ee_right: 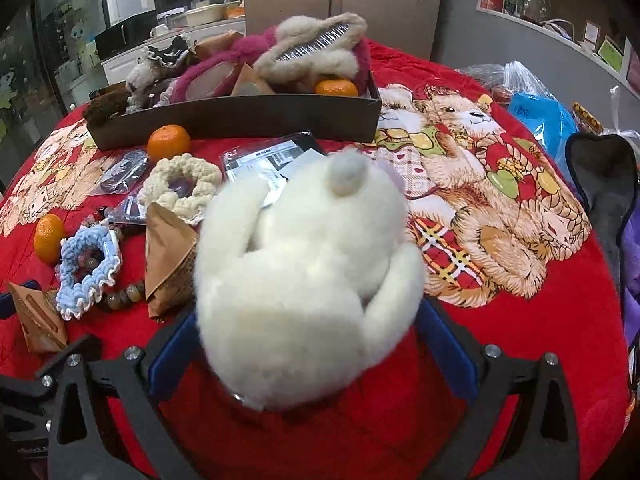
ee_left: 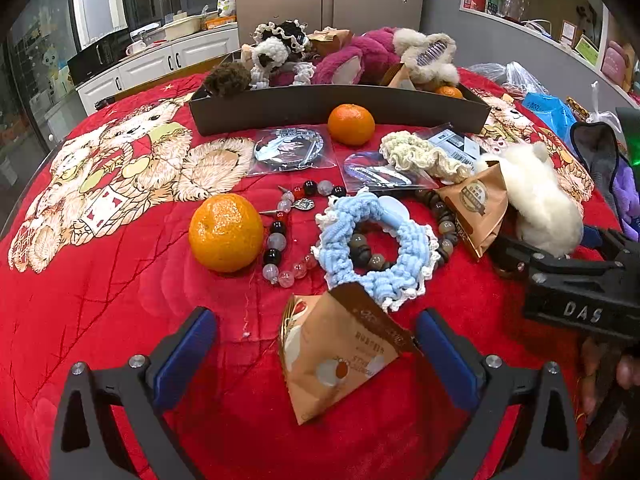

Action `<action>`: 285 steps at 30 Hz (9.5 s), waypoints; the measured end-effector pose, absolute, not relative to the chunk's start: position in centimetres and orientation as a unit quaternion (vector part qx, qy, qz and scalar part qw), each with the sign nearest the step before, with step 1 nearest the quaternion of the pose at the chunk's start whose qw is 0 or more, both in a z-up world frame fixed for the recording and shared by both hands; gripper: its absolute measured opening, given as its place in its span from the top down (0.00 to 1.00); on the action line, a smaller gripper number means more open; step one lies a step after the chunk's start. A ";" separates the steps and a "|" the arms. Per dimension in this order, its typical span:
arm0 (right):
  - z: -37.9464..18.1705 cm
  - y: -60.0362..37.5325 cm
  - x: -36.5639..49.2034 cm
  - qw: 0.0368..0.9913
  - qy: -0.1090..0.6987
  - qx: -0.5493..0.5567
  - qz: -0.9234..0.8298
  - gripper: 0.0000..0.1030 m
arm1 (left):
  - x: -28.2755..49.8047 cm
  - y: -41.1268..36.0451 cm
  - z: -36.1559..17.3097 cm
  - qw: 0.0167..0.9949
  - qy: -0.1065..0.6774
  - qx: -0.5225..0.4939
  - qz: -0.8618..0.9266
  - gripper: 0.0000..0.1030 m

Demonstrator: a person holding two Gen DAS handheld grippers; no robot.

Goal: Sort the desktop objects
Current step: 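Grasp the brown paper pyramid packet with the left gripper while the right grasps the white plush bear keychain, then lift the packet with the left gripper while the right carries the bear toward the dark tray, then lower the packet into the tray and open the left gripper while the right releases the bear there, then withdraw both open grippers up and away from the tray, then move the left gripper toward a mandarin orange while the right approaches another brown pyramid packet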

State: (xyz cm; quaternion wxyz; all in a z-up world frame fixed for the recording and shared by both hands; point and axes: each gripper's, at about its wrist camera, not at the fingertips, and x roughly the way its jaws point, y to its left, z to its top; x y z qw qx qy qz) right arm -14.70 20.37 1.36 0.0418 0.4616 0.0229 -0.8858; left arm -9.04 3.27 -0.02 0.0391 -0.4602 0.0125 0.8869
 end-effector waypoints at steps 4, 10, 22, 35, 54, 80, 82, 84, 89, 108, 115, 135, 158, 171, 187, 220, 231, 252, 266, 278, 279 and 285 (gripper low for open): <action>1.4 20.4 -14.6 0.041 0.022 0.461 -0.886 0.00 | -9.0 3.2 0.0 0.039 0.013 -0.460 0.887 0.00; 1.4 20.5 -14.6 0.043 0.018 0.459 -0.887 0.00 | -9.0 3.3 0.0 0.038 0.013 -0.460 0.887 0.00; 2.3 22.1 -13.6 0.027 -0.017 0.432 -0.901 0.41 | -8.9 3.2 0.1 0.042 0.013 -0.461 0.886 0.00; 2.5 23.0 -12.9 0.043 -0.037 0.427 -0.903 0.52 | -7.2 3.8 0.9 0.059 0.025 -0.430 0.901 0.49; 4.7 23.8 -10.0 0.047 -0.047 0.363 -0.929 0.65 | -5.7 2.2 2.5 0.068 -0.010 -0.395 0.916 0.50; 7.9 24.0 -7.7 0.103 -0.091 0.277 -0.951 0.67 | -3.6 1.9 5.6 0.067 -0.014 -0.325 0.943 0.50; 8.5 23.8 -7.3 0.108 -0.092 0.266 -0.953 0.67 | -3.5 1.8 5.9 0.066 -0.014 -0.322 0.944 0.50; 9.1 23.6 -7.0 0.115 -0.093 0.257 -0.955 0.67 | -3.6 1.7 6.2 0.067 -0.018 -0.318 0.946 0.50; 10.8 22.4 -5.9 0.123 -0.077 0.234 -0.961 0.67 | -3.4 0.5 7.4 0.068 -0.039 -0.305 0.949 0.50; 13.7 17.4 -4.8 0.169 -0.055 0.217 -0.960 0.67 | -4.8 -0.9 10.8 0.076 -0.042 -0.296 0.951 0.50; 16.1 16.2 -7.9 0.167 -0.054 0.215 -0.961 0.67 | -9.8 -0.6 13.8 0.083 -0.037 -0.286 0.954 0.50; 19.8 14.9 -25.2 0.149 -0.066 0.225 -0.961 0.67 | -25.0 -2.1 15.4 0.057 -0.021 -0.284 0.957 0.50; 13.3 13.5 -35.0 0.132 -0.049 0.261 -0.955 0.67 | -33.1 -2.9 11.0 0.052 0.007 -0.309 0.950 0.50; 11.6 12.5 -35.4 0.142 -0.042 0.277 -0.949 0.67 | -33.8 -2.7 9.5 0.058 0.001 -0.332 0.942 0.50; 12.1 13.7 -35.3 0.160 -0.080 0.271 -0.946 0.47 | -34.0 -3.7 9.6 0.040 -0.019 -0.344 0.938 0.23; 17.5 15.2 -30.6 0.155 -0.087 0.176 -0.968 0.00 | -32.3 -7.8 14.3 0.024 -0.040 -0.309 0.950 0.23; 22.3 12.7 -23.8 0.114 -0.003 0.060 -0.992 0.00 | -28.1 -6.0 18.7 0.041 -0.034 -0.258 0.965 0.18; 30.2 15.0 -6.5 0.120 0.004 0.028 -0.992 0.00 | -11.7 -5.2 24.6 0.030 -0.046 -0.201 0.978 0.12; 25.9 16.8 -4.1 0.118 -0.010 0.073 -0.990 0.00 | -6.0 -4.3 19.3 0.081 -0.045 -0.224 0.970 0.01; 17.8 20.0 -7.5 0.134 -0.103 0.170 -0.971 0.00 | -6.2 -7.3 11.3 0.065 -0.078 -0.242 0.965 0.01; 16.9 19.9 -8.2 0.138 -0.108 0.193 -0.965 0.00 | -6.3 -7.3 11.1 0.060 -0.075 -0.244 0.965 0.01; 13.7 19.6 -9.6 0.166 -0.127 0.237 -0.949 0.00 | -7.1 -7.0 9.4 0.073 -0.075 -0.274 0.956 0.01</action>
